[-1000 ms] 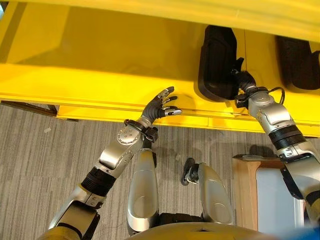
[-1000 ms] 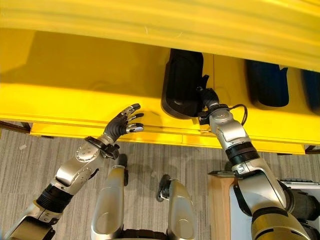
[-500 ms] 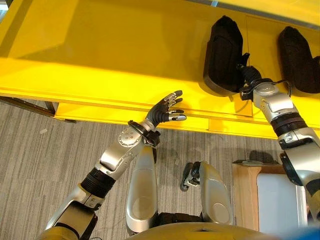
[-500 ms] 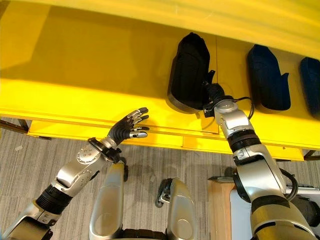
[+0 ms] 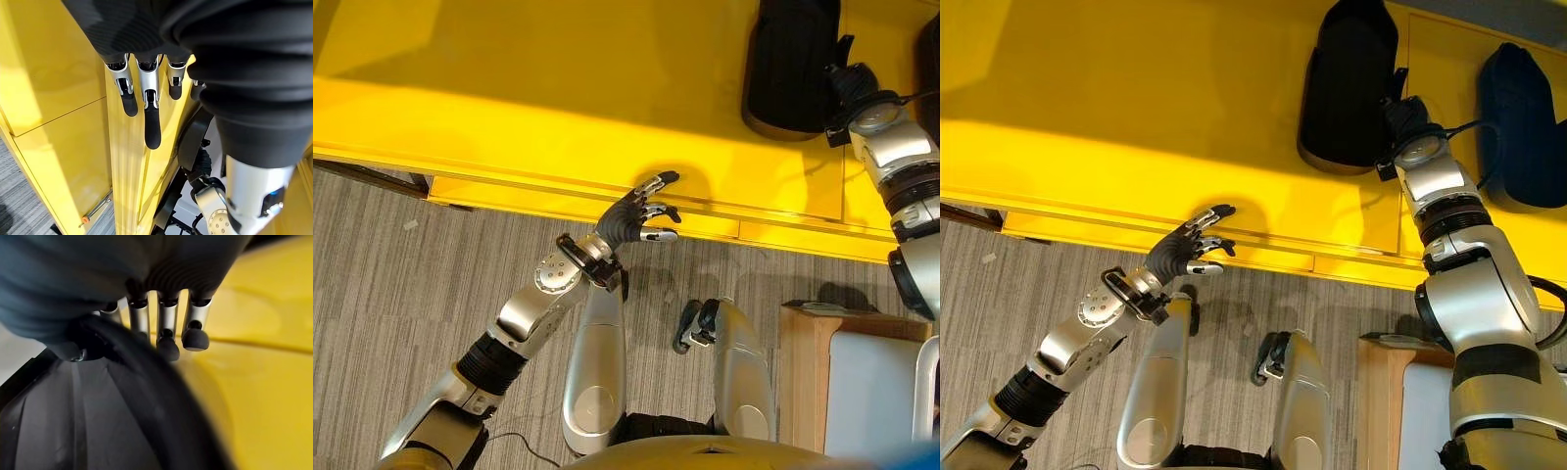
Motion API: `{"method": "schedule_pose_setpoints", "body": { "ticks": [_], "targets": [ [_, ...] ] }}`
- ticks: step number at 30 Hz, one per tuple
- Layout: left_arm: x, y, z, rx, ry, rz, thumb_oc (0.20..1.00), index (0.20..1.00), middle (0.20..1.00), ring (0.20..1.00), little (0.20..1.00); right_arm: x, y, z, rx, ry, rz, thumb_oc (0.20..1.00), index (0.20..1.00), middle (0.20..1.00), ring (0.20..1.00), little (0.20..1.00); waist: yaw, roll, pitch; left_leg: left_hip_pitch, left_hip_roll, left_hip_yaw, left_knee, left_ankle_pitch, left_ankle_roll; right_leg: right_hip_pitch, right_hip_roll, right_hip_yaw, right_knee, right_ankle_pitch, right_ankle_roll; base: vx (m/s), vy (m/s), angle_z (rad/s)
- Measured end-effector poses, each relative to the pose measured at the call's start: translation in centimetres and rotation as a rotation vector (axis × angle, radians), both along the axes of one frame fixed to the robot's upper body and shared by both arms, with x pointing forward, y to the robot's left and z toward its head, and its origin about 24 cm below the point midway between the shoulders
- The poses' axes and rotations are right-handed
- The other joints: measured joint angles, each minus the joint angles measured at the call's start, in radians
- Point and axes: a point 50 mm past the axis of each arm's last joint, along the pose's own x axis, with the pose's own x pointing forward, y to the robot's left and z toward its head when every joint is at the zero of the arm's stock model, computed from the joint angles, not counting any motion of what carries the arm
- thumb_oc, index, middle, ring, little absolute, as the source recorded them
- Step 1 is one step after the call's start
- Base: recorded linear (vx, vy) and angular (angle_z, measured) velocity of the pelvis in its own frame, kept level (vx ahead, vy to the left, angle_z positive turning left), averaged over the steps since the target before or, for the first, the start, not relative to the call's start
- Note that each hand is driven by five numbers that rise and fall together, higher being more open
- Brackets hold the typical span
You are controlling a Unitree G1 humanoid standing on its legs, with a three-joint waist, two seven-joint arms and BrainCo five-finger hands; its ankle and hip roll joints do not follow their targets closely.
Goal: Move parts from the plastic box to the shelf.
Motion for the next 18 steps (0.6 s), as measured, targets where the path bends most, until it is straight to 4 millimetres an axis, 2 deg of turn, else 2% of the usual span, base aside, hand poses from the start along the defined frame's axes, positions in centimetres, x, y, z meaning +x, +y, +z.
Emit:
{"method": "schedule_pose_setpoints", "body": {
  "ticks": [8,18],
  "targets": [
    [-0.3,0.1,-0.1,-0.022,0.008,-0.019,1.0,1.0,1.0,1.0,1.0,-0.1,-0.3,1.0,-0.066,-0.025,-0.054,0.2,0.2,0.2,0.2,0.2,0.002,0.003,-0.001,-0.01,0.001,0.0,0.0,-0.003,0.003,-0.011,0.0,0.0,-0.001,0.0,0.0,0.0,0.0,0.0],
    [-0.5,0.6,-0.1,-0.013,-0.01,-0.025,1.0,1.0,1.0,1.0,1.0,-0.1,-0.5,1.3,-0.066,-0.024,-0.065,0.2,0.2,0.2,0.2,0.2,0.006,0.013,-0.001,-0.018,0.001,0.0,0.0,-0.003,0.0,-0.017,0.002,0.0,-0.005,0.0,0.0,0.01,-0.004,0.0]
  ]
}}
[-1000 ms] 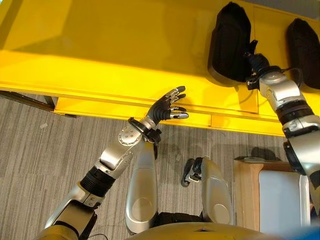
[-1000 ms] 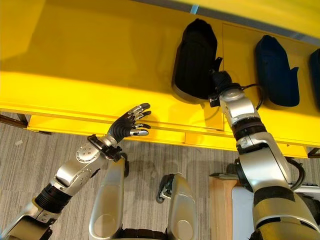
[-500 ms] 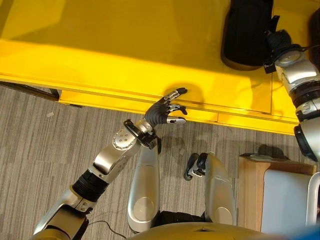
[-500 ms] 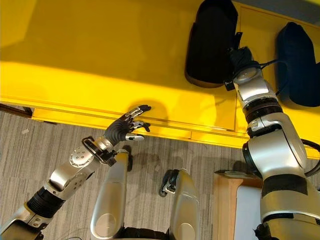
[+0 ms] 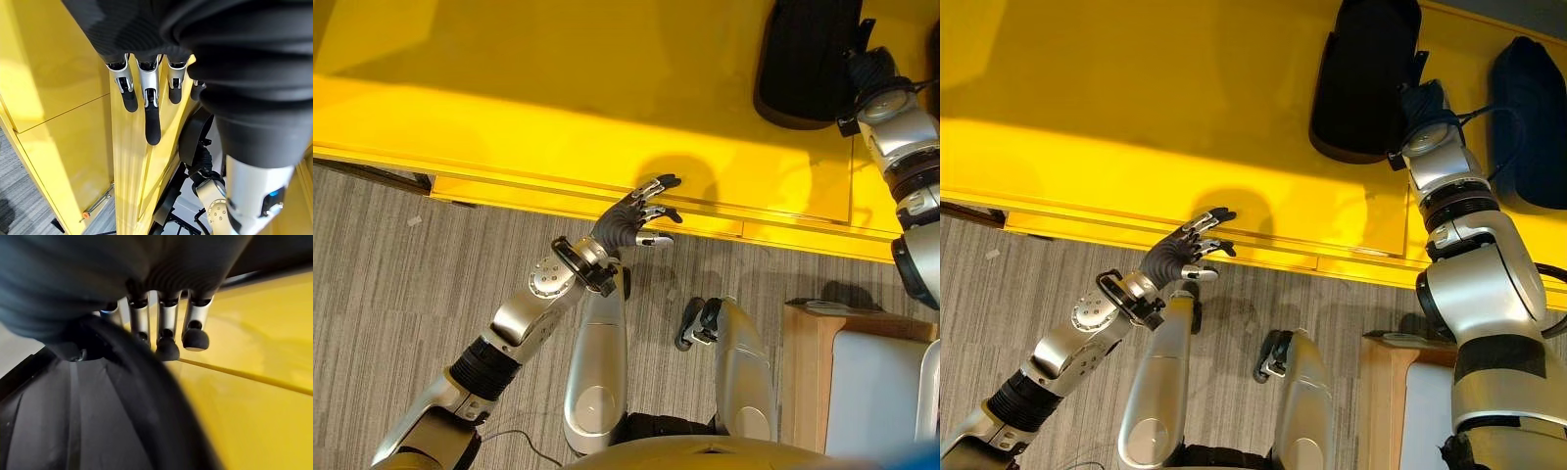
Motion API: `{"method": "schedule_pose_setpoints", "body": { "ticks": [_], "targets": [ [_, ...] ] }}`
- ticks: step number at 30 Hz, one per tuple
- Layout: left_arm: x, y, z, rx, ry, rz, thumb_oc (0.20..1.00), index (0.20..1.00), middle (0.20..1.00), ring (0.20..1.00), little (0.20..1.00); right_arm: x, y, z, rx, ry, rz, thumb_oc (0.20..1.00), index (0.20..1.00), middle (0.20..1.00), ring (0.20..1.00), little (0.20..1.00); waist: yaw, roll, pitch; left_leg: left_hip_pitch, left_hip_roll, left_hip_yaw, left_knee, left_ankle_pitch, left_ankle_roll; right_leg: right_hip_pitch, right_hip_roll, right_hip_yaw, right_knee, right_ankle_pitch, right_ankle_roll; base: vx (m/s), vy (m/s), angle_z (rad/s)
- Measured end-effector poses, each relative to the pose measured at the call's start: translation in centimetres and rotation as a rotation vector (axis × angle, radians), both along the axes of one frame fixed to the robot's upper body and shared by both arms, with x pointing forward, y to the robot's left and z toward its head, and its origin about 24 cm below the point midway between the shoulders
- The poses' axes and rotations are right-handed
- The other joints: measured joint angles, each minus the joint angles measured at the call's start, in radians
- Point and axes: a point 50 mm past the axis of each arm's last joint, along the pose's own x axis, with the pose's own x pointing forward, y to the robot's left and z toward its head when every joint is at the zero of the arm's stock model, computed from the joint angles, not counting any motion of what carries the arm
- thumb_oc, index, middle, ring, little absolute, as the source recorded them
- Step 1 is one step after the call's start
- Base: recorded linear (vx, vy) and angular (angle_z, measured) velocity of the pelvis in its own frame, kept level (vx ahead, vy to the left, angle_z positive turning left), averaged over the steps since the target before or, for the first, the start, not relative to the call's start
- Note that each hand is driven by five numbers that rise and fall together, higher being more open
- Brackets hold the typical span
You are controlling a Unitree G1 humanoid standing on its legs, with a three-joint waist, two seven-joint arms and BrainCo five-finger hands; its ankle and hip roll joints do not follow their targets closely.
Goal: Move parts from the plastic box to the shelf.
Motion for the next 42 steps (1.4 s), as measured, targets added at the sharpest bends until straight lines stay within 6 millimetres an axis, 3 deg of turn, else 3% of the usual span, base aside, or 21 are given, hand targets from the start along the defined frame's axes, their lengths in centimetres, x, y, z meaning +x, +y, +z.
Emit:
{"method": "schedule_pose_setpoints", "body": {
  "ticks": [42],
  "targets": [
    [-0.13,0.56,-0.77,0.009,0.022,0.021,1.0,1.0,1.0,1.0,1.0,-0.31,-0.48,-0.31,-0.148,0.052,0.053,0.2,0.2,0.2,0.2,0.2,-0.008,0.061,-0.009,0.05,-0.006,0.015,-0.105,0.041,-0.008,0.025,0.0,0.0,-0.066,0.022,-0.005,0.0,0.002,0.0]
  ]
}}
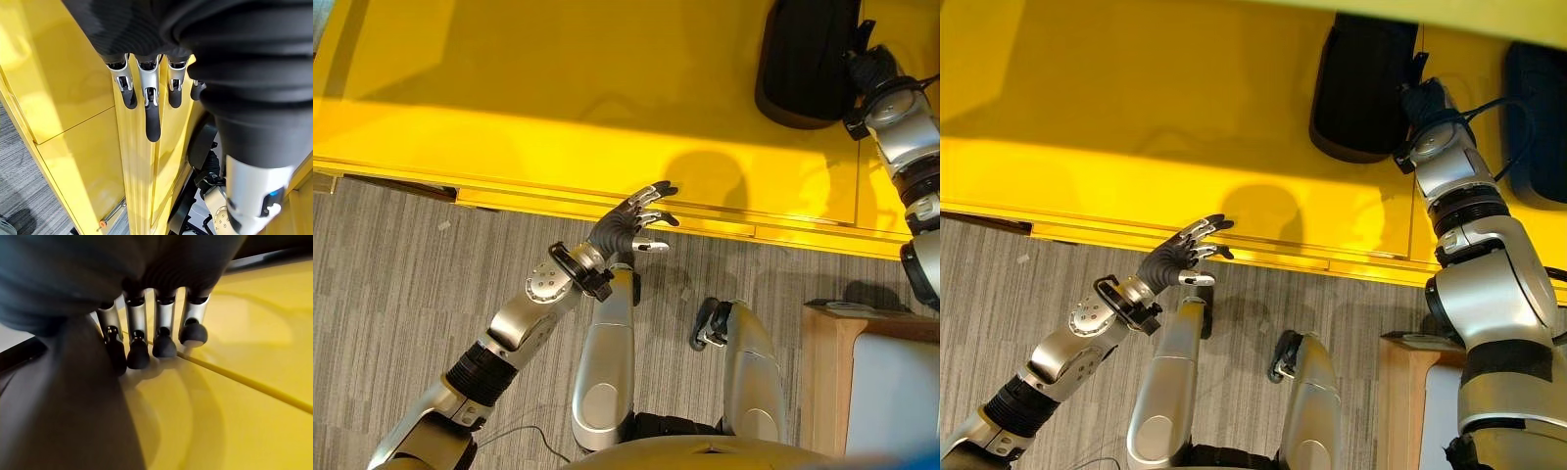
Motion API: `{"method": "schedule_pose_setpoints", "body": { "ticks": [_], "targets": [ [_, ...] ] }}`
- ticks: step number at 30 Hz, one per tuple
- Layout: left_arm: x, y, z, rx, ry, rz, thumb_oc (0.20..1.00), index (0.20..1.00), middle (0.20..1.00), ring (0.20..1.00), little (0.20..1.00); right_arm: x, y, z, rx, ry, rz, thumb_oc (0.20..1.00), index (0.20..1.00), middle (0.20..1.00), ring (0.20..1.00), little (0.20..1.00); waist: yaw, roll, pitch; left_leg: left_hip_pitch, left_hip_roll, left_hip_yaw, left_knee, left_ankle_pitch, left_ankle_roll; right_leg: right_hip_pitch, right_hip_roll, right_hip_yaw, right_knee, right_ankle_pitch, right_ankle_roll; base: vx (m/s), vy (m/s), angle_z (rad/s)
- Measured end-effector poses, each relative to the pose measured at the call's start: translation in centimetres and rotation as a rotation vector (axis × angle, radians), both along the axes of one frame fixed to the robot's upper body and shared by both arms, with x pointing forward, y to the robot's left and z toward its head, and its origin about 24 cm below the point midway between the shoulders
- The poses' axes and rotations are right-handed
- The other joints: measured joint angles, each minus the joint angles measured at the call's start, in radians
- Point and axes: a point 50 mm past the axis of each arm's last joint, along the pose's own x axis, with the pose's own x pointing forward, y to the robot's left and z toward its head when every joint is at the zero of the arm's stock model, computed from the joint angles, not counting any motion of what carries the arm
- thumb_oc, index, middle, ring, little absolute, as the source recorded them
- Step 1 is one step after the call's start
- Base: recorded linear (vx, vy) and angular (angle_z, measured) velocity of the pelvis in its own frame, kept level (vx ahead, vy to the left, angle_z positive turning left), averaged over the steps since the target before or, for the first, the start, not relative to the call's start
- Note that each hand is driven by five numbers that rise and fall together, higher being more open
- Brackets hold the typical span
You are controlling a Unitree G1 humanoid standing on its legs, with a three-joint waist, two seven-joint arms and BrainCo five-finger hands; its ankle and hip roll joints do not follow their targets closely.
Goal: Move parts from the plastic box to the shelf.
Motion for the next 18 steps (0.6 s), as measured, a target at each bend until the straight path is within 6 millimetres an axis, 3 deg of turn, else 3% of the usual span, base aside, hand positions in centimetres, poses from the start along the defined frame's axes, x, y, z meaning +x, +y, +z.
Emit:
{"method": "schedule_pose_setpoints", "body": {
  "ticks": [18],
  "targets": [
    [0.1,0.3,-0.2,0.004,0.015,0.031,1.0,1.0,1.0,1.0,1.0,-0.6,0.2,-1.3,-0.078,0.027,0.078,0.2,0.2,0.2,0.2,0.2,-0.022,-0.001,-0.002,0.019,-0.001,0.006,-0.034,0.015,0.002,0.017,0.001,-0.002,-0.033,0.017,0.003,0.0,0.0,0.0]
  ]
}}
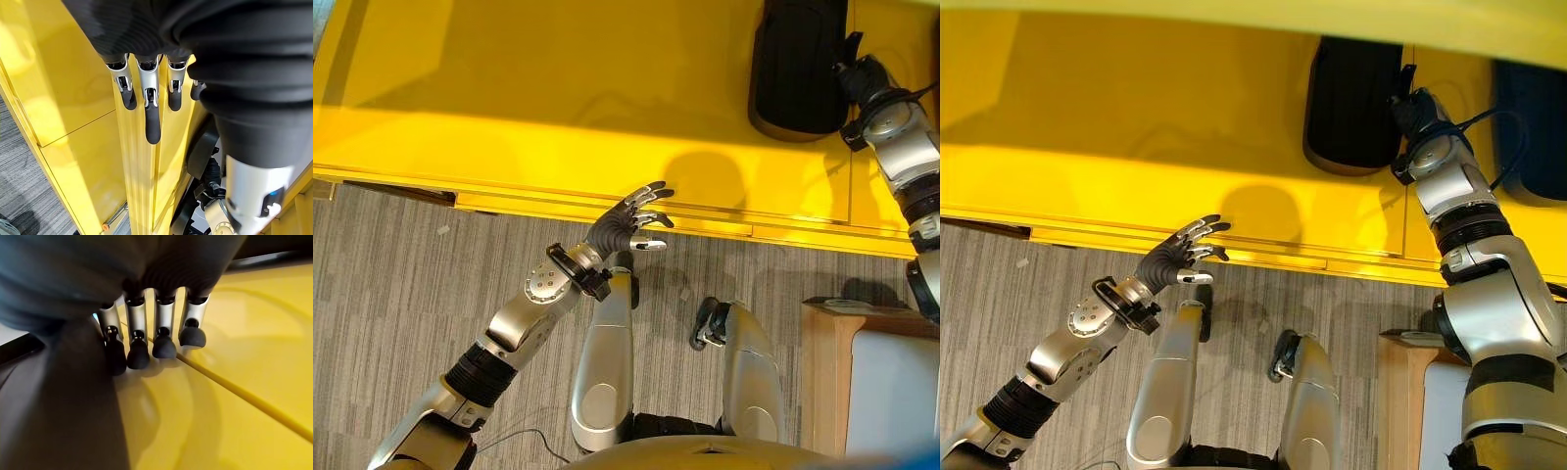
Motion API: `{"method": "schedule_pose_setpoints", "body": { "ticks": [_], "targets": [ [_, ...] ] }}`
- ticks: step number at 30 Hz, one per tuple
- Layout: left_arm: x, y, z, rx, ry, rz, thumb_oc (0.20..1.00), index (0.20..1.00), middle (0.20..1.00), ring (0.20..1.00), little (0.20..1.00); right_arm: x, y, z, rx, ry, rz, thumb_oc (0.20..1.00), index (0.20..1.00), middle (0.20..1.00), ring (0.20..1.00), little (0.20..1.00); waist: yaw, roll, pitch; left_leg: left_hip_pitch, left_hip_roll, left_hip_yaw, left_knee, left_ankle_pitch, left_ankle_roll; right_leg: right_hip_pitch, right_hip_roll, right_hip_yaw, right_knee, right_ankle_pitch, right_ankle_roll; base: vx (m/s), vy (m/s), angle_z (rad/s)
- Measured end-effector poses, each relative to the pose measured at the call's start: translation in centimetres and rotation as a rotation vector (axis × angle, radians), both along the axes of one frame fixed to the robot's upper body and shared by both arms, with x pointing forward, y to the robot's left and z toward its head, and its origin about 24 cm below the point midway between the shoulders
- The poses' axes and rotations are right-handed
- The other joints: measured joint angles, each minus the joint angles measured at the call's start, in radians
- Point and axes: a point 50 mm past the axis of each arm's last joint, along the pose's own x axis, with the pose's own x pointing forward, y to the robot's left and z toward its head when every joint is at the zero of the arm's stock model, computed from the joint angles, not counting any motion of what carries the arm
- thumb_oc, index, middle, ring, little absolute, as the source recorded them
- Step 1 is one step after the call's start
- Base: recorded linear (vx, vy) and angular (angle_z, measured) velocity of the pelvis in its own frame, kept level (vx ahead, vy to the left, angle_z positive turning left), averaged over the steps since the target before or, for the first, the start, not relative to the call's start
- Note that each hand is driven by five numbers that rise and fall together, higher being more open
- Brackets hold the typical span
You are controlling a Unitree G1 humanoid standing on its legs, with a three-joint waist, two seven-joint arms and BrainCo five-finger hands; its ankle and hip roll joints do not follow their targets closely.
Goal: Move parts from the plastic box to the shelf.
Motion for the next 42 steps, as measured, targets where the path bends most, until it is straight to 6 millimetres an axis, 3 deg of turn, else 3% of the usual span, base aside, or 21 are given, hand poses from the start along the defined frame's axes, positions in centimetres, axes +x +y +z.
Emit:
{"method": "schedule_pose_setpoints", "body": {
  "ticks": [18,19,20,21,22,23,32,42],
  "targets": [
    [0.2,0.2,-0.5,0.014,0.027,0.011,1.0,1.0,1.0,1.0,1.0,-0.2,0.2,-2.3,-0.065,0.052,0.02,0.2,0.2,0.2,0.2,0.2,-0.002,-0.026,-0.036,-0.005,0.0,0.006,-0.005,0.0,0.002,-0.007,0.0,0.004,-0.006,0.002,0.004,0.0,0.0,0.0],
    [0.2,0.2,-0.5,0.014,0.028,0.011,1.0,1.0,1.0,1.0,1.0,-0.2,0.3,-2.4,-0.079,0.04,0.016,0.922,0.922,0.922,0.922,0.922,-0.002,-0.027,-0.037,-0.005,0.0,0.006,-0.004,-0.001,0.003,-0.006,0.0,0.004,-0.007,0.003,0.005,0.0,0.0,0.0],
    [0.2,0.2,-0.5,0.015,0.029,0.012,1.0,1.0,1.0,1.0,1.0,-0.2,0.3,-2.5,-0.092,0.032,0.014,0.934,0.934,0.934,0.934,0.934,-0.002,-0.027,-0.037,-0.006,0.0,0.006,-0.003,-0.001,0.004,-0.007,0.0,0.004,-0.007,0.003,0.005,0.0,0.0,0.0],
    [0.2,0.2,-0.6,0.016,0.03,0.013,1.0,1.0,1.0,1.0,1.0,-0.3,0.3,-2.7,-0.105,0.015,-0.001,0.583,0.583,0.583,0.583,0.583,-0.003,-0.027,-0.037,-0.007,0.0,0.006,-0.002,-0.002,0.004,-0.007,0.0,0.004,-0.007,0.003,0.005,0.0,0.0,0.0],
    [0.3,0.2,-0.6,0.017,0.03,0.015,1.0,1.0,1.0,1.0,1.0,-0.3,0.3,-2.8,-0.11,0.002,-0.009,0.743,0.743,0.743,0.743,0.743,-0.002,-0.027,-0.037,-0.008,-0.001,0.006,-0.002,-0.002,0.005,-0.007,-0.001,0.004,-0.007,0.003,0.006,0.0,0.0,0.0],
    [0.3,0.2,-0.6,0.021,0.027,0.017,1.0,1.0,1.0,1.0,1.0,-0.3,0.3,-2.9,-0.112,-0.023,-0.021,1.0,1.0,1.0,1.0,1.0,-0.003,-0.027,-0.037,-0.008,-0.002,0.006,-0.001,-0.002,0.005,-0.008,-0.001,0.004,-0.008,0.003,0.006,0.0,0.0,0.0],
    [0.4,0.3,-0.5,0.028,0.004,0.025,1.0,1.0,1.0,1.0,1.0,-0.8,-0.9,-3.3,-0.128,-0.179,-0.141,1.0,1.0,1.0,1.0,1.0,-0.006,-0.021,-0.036,-0.013,-0.004,0.007,-0.001,-0.002,0.005,-0.015,-0.003,0.006,-0.005,0.004,0.007,0.0,0.004,0.0],
    [0.3,0.2,-0.9,-0.004,0.005,0.033,1.0,1.0,1.0,1.0,1.0,-1.0,0.0,-1.8,-0.137,-0.325,-0.123,1.0,1.0,1.0,1.0,1.0,-0.027,0.032,-0.03,-0.014,-0.011,0.014,-0.005,0.0,0.008,-0.026,-0.008,0.016,0.004,0.003,0.007,0.0,0.007,-0.01]
  ]
}}
